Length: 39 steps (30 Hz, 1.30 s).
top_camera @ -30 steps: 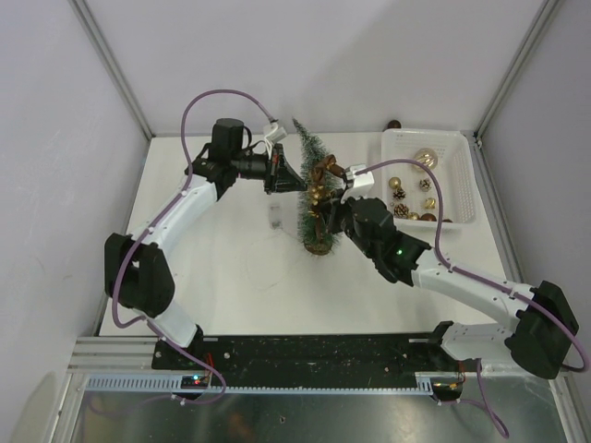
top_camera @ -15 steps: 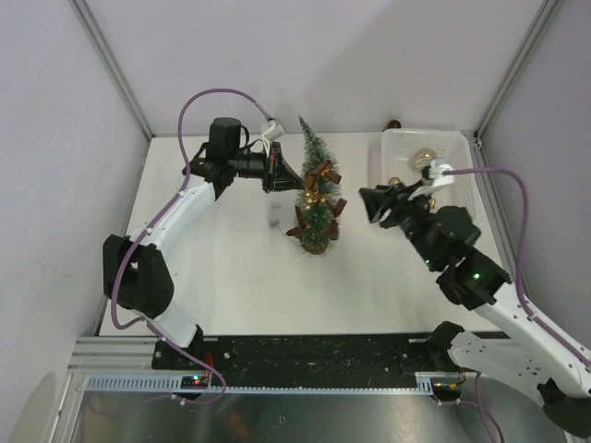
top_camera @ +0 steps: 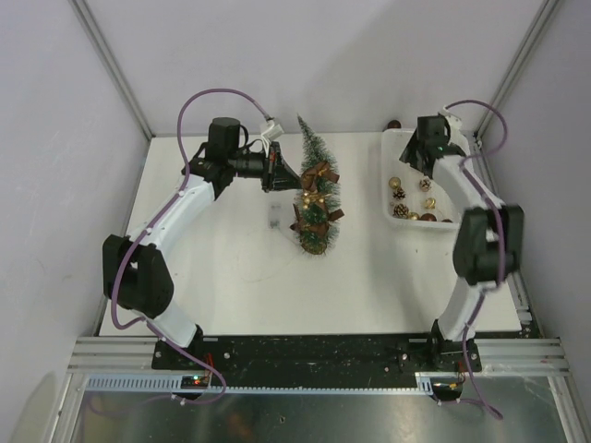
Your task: Decorate the small christmas tree
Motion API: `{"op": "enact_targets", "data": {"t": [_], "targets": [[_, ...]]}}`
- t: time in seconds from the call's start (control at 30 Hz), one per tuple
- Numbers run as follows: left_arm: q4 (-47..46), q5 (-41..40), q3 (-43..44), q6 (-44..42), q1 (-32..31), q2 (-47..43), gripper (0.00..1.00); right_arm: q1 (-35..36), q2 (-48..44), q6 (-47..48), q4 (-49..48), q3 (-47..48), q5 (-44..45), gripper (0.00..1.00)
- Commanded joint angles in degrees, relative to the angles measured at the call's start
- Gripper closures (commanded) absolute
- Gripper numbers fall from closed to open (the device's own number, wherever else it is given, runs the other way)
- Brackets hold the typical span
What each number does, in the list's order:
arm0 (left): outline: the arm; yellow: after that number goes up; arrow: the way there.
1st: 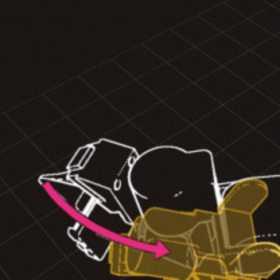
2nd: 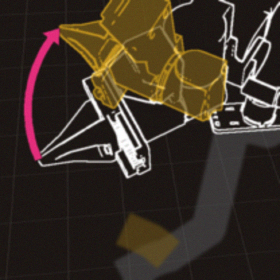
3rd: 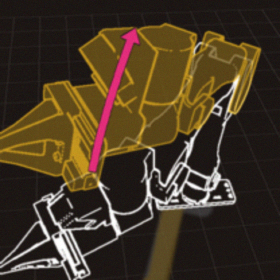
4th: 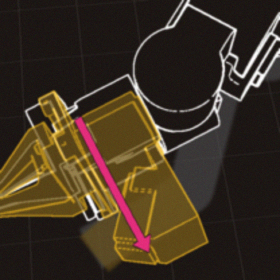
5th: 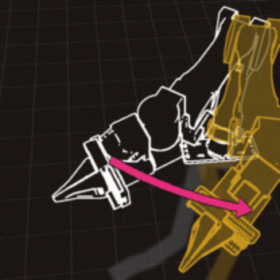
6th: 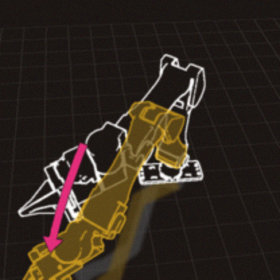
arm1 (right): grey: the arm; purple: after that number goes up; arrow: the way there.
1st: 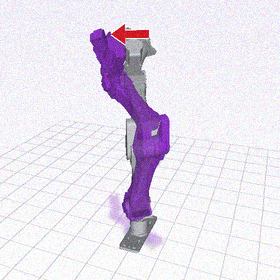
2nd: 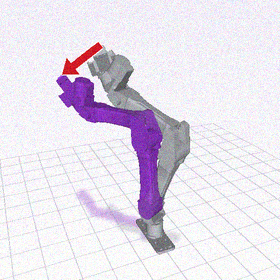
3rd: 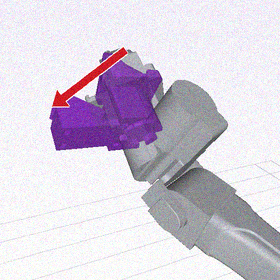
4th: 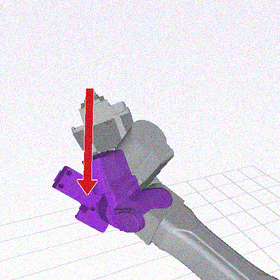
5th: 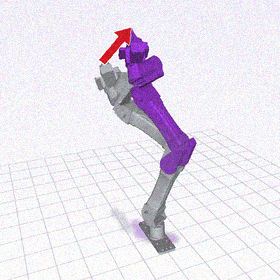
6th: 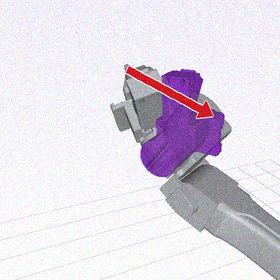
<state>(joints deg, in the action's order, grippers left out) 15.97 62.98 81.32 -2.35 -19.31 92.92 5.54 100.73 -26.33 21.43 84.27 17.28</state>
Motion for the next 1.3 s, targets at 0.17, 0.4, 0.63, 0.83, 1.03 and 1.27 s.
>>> {"op": "enact_targets", "data": {"t": [0.17, 0.4, 0.63, 0.83, 1.03, 1.27], "targets": [[-0.90, 0.23, -0.52, 0.16, 0.57, -1.73, 1.00, -3.41, 20.84, 1.88, 13.09, 19.65, 8.98, 0.29], [-0.93, 0.54, -0.69, -0.33, 0.83, -1.29, 1.00, -6.73, 24.18, 2.99, 13.57, 20.02, 7.59, 0.29], [-0.89, 0.54, -0.75, -0.39, 0.94, -0.67, 1.00, -7.67, 26.41, 4.17, 12.74, 19.18, 4.85, 0.31], [-0.87, 0.34, -0.47, -0.37, 1.03, -0.34, 1.00, -8.07, 27.16, 3.21, 11.19, 18.31, 0.75, 0.37], [-0.86, 0.08, -0.65, -0.31, 1.03, -0.11, 1.00, -8.09, 23.57, 1.60, 7.10, 13.49, -2.94, 0.39], [-0.91, 0.60, 0.03, 0.15, 1.01, 0.63, 1.00, -8.09, 18.97, 0.74, 3.76, 5.49, -4.91, 0.39]]}}
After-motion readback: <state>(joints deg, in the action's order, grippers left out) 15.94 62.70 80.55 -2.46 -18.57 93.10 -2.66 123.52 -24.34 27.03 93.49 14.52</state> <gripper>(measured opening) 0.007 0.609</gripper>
